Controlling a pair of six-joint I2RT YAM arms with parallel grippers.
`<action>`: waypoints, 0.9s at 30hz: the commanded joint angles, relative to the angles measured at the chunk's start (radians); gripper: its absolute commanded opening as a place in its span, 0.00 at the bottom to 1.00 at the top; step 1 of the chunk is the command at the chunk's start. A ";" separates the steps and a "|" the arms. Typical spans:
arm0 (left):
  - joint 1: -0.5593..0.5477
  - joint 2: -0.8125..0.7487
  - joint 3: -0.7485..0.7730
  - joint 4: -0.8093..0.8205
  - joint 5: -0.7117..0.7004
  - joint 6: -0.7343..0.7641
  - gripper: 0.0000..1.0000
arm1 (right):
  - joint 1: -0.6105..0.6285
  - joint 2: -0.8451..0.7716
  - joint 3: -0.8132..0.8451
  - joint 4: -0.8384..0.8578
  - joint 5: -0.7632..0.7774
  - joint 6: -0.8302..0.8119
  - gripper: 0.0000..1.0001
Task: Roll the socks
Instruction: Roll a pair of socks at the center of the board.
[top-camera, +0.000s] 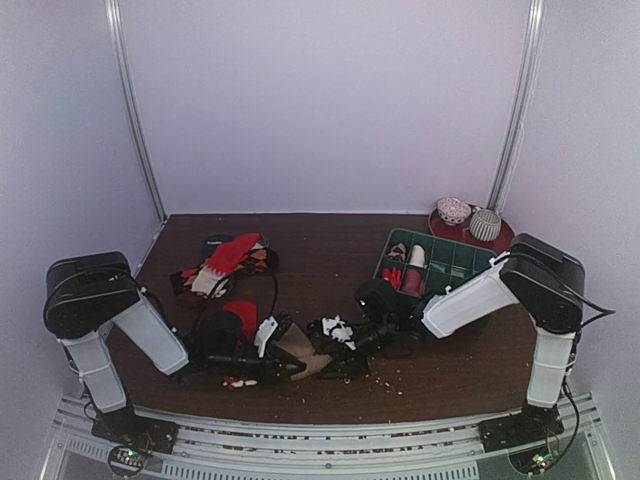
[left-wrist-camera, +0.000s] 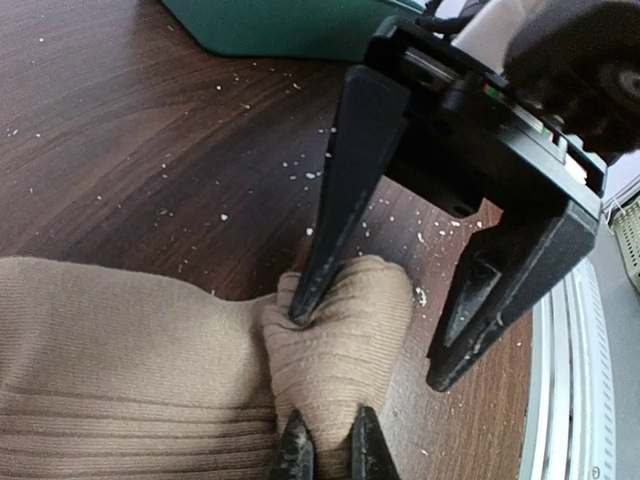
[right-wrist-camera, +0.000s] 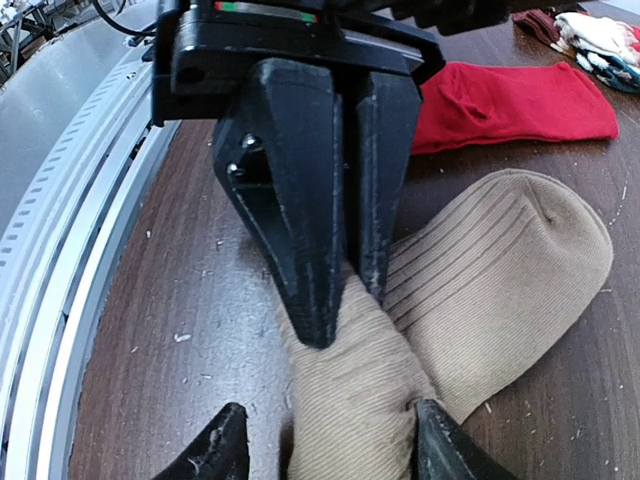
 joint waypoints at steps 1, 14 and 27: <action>-0.007 0.063 -0.048 -0.243 0.026 -0.008 0.00 | 0.005 0.046 0.036 -0.070 -0.026 -0.011 0.54; -0.007 0.091 -0.039 -0.211 0.050 0.002 0.00 | 0.035 0.182 0.143 -0.257 0.095 -0.007 0.21; 0.069 -0.274 0.121 -0.588 -0.005 0.156 0.53 | 0.034 0.116 0.055 -0.276 0.325 0.147 0.07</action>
